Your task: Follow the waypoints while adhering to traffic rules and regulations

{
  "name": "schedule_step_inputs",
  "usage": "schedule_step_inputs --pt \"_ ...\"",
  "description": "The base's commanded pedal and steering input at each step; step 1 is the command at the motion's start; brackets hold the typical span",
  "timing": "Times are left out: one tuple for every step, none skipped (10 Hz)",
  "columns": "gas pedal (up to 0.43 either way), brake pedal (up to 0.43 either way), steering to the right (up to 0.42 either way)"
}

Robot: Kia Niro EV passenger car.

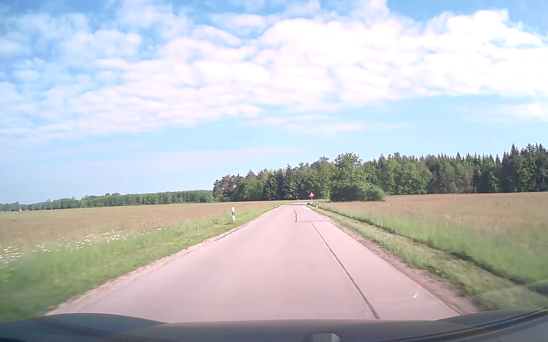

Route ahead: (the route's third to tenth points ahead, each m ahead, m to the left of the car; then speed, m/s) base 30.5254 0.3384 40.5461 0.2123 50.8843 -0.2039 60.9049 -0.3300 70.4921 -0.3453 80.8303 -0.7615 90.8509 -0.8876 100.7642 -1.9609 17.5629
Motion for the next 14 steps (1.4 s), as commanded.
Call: schedule_step_inputs --pt "0.130 0.000 0.000" --pt "0.130 0.000 0.000" --pt "0.130 0.000 0.000" --pt "0.118 0.000 0.000" --pt "0.087 0.000 0.000" --pt "0.087 0.000 0.000" --pt "0.087 0.000 -0.001" --pt "0.000 0.000 0.000" --pt "0.000 0.000 0.000" --pt "0.000 0.000 0.000" --pt "0.000 0.000 0.000" --pt "0.000 0.000 0.000" --pt "0.000 0.000 0.000" --pt "0.000 0.000 -0.001"
